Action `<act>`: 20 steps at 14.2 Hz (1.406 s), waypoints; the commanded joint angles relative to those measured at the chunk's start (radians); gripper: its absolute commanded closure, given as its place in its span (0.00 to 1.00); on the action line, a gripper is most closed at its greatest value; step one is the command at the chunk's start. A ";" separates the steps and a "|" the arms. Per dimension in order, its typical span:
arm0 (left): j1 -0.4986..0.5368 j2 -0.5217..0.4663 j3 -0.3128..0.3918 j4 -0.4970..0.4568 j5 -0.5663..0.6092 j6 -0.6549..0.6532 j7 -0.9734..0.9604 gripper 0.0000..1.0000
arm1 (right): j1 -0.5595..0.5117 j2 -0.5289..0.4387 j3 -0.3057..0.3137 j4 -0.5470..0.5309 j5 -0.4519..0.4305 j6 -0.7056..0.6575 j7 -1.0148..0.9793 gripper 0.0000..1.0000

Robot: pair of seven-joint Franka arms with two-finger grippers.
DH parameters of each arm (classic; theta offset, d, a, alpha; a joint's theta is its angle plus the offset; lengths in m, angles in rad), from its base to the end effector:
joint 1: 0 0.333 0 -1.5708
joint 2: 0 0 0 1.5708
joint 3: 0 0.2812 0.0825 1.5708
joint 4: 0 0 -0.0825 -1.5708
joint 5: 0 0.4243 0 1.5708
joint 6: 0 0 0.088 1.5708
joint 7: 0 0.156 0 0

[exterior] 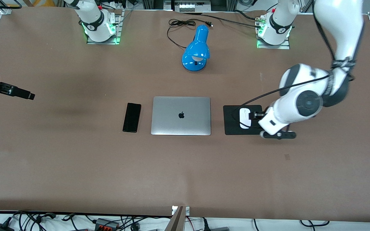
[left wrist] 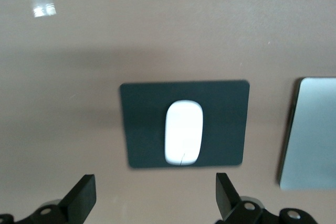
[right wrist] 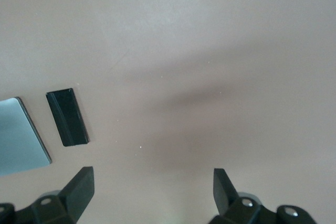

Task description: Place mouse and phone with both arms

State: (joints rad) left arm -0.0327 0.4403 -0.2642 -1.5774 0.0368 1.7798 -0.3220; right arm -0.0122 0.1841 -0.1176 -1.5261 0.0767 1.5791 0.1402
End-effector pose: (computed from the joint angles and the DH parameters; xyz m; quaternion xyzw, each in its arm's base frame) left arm 0.6376 -0.1794 0.2797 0.9930 0.0124 -0.1177 0.0036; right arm 0.6277 -0.0661 0.4519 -0.9881 0.1368 0.0650 0.0271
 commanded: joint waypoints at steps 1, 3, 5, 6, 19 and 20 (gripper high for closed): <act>0.007 0.020 0.003 0.181 0.014 -0.218 -0.003 0.00 | -0.003 -0.046 0.004 -0.006 -0.043 0.083 -0.011 0.00; 0.069 0.005 -0.009 0.305 0.011 -0.305 0.001 0.00 | -0.005 -0.078 0.010 -0.028 -0.078 0.064 -0.001 0.00; 0.112 -0.017 -0.013 0.362 0.003 -0.351 0.032 0.00 | -0.006 -0.142 0.016 -0.106 -0.084 0.079 -0.005 0.00; 0.134 -0.043 -0.015 0.376 0.003 -0.393 0.065 0.00 | -0.003 -0.158 0.016 -0.130 -0.087 0.093 -0.010 0.00; 0.050 -0.494 0.191 -0.112 -0.028 -0.125 0.320 0.00 | 0.003 -0.143 0.013 -0.120 -0.109 0.116 -0.126 0.00; 0.054 -0.474 0.189 -0.067 -0.029 -0.134 0.316 0.00 | 0.001 -0.143 0.012 -0.120 -0.109 0.113 -0.126 0.00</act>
State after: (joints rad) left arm 0.0249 -0.0380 -0.0950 -1.6562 0.0209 1.6243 -0.0275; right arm -0.0008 0.0303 -0.1047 -1.6642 -0.0377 1.6913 0.0194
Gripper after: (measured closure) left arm 0.000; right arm 0.000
